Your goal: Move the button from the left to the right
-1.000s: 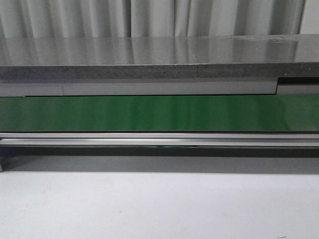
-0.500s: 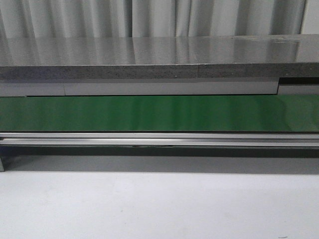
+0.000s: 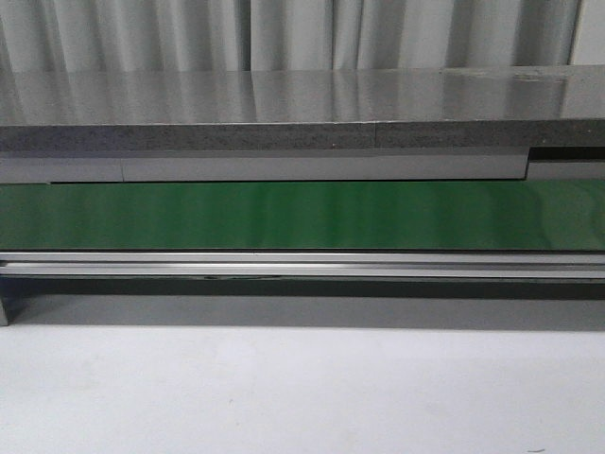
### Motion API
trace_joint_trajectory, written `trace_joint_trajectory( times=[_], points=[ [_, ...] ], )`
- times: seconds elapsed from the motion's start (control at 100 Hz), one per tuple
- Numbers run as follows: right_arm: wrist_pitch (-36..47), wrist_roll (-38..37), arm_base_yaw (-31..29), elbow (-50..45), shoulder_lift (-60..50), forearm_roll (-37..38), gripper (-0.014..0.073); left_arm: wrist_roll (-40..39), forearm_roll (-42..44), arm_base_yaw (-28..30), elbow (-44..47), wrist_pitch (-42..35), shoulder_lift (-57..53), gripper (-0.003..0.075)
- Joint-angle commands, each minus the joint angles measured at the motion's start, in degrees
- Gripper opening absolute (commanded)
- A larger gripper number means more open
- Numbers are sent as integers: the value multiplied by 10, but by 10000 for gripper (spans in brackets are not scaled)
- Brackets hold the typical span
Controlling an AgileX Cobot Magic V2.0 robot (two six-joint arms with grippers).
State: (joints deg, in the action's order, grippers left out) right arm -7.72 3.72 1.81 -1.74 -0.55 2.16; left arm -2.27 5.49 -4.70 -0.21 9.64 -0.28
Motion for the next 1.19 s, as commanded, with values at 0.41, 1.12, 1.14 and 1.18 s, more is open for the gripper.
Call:
trace_joint_trajectory(
  times=[0.41,1.12,1.14,1.18],
  points=[
    [51,1,-4,0,-9,8,-122,-7,-2,5,24,-100,-21,5],
    [51,1,-4,0,-9,8,-122,-7,-2,5,24,-100,-21,5],
    [51,1,-4,0,-9,8,-122,-7,-2,5,24,-100,-21,5],
    [51,1,-4,0,-9,8,-122,-7,-2,5,24,-100,-21,5]
  ],
)
